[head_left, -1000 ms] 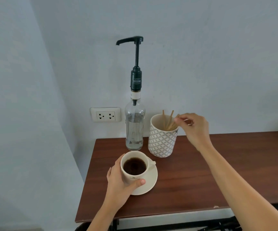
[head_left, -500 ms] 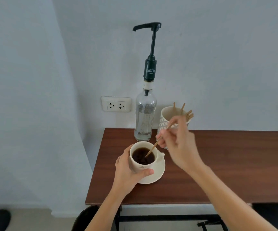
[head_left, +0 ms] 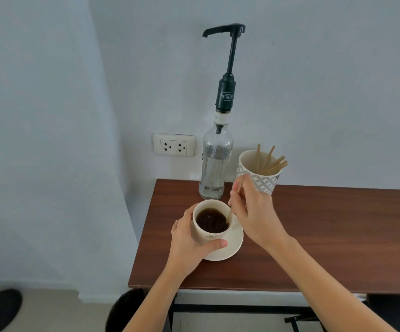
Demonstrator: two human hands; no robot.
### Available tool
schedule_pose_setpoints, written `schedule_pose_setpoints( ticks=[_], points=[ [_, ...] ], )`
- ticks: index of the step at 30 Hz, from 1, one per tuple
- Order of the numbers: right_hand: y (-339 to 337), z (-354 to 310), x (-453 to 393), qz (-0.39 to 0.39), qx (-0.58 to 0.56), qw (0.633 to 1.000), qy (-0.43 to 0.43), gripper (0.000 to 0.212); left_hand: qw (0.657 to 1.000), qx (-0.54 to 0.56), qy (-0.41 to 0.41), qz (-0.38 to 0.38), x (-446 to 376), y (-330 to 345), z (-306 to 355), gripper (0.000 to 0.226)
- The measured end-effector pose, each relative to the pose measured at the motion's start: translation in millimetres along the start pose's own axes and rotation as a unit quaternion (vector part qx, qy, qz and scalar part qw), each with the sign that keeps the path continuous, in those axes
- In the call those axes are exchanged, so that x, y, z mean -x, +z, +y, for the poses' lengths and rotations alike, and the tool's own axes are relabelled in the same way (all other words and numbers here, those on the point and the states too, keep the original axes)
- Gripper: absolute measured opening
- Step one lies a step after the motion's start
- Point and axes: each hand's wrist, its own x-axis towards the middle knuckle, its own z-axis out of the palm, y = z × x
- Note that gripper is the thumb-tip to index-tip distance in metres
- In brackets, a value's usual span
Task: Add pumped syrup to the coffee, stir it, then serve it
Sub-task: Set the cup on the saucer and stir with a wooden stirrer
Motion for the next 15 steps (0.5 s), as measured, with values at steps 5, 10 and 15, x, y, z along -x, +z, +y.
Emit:
schedule_pose_setpoints(
  ticks=[5,10,15],
  points=[
    [19,-15,3,-0.015,-0.105,0.993,0.057,0.013,1.0,0.005,0.003,-0.006,-1,0,-2,0.094],
    [11,-7,-7,-0.003,-0.009,1.0,-0.01,0.004,1.0,0.0,0.001,-0.002,1,0,0,0.092],
    [11,-12,5,-0.017,-0.048,0.998,0.032,0.015,1.0,-0.005,0.001,-0.004,0,0,1,0.09]
  ],
)
